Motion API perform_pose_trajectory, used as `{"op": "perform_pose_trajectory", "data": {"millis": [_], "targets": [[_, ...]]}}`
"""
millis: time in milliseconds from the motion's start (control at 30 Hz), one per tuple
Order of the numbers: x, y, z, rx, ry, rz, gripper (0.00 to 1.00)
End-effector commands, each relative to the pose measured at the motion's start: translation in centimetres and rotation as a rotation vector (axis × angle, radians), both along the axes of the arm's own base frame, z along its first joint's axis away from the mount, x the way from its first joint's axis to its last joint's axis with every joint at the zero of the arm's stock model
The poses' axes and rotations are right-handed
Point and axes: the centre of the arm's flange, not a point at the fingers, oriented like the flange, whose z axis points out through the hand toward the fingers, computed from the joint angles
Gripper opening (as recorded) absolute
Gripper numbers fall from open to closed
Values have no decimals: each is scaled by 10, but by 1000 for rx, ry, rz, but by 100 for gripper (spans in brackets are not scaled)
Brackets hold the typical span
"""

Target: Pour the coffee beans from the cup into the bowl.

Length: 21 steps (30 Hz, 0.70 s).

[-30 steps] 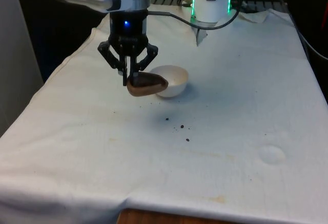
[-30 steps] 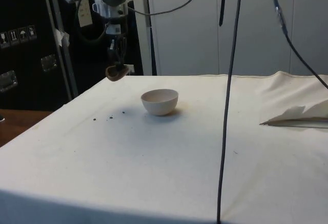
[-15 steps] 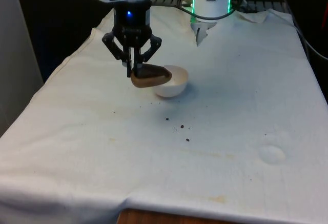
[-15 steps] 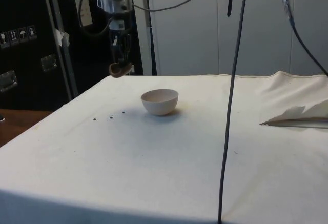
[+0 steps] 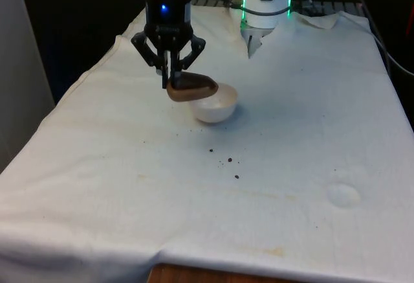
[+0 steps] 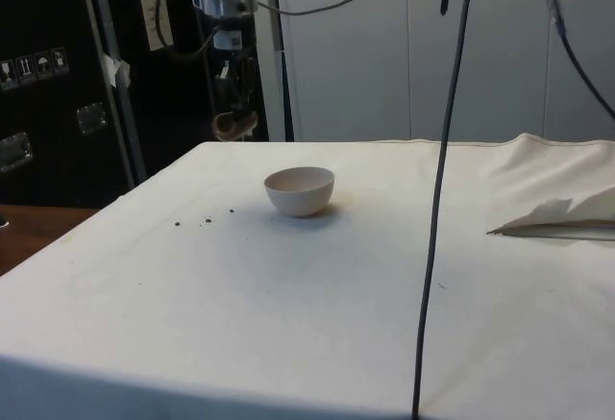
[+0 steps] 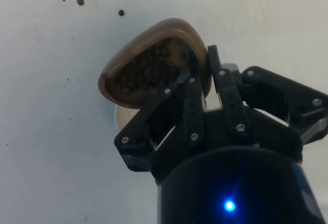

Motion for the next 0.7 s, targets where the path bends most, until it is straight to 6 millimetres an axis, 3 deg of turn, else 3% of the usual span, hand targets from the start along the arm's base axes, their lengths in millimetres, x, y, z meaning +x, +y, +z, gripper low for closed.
{"op": "perform_pose_trajectory", "data": {"millis": [0, 667], "targets": [[-3, -1, 2, -16, -9, -4, 0], [-33, -1, 10, -77, -12, -14, 0]]}}
